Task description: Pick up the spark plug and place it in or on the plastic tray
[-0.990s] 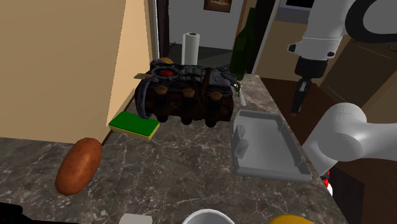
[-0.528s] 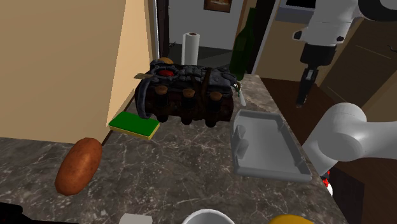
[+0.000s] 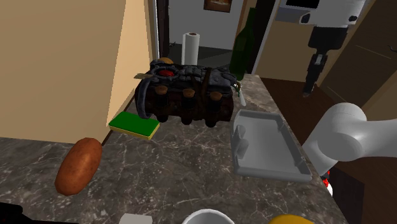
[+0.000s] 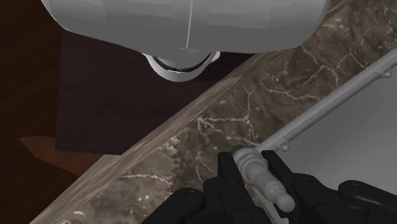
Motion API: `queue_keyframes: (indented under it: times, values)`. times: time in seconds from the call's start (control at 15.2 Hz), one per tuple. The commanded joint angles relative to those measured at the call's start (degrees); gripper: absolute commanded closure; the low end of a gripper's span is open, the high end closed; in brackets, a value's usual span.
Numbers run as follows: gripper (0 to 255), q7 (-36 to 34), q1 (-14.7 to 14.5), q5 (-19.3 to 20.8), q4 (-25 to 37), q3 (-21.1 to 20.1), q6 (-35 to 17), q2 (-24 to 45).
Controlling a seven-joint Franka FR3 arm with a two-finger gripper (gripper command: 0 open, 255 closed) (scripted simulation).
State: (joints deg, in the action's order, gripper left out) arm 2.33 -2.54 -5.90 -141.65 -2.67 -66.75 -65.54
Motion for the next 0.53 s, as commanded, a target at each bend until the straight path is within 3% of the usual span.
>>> queue_keyframes:
  times: [0.0,0.4,0.46]
  values:
    - [255,-0.07,0.02,0.06,1.93,0.09,1.01,0.93]
    - [255,-0.32,0.04,0.14,7.19,0.26,3.82,3.38]
    - [255,-1.55,0.0,-1.44,7.38,-1.26,3.39,3.87]
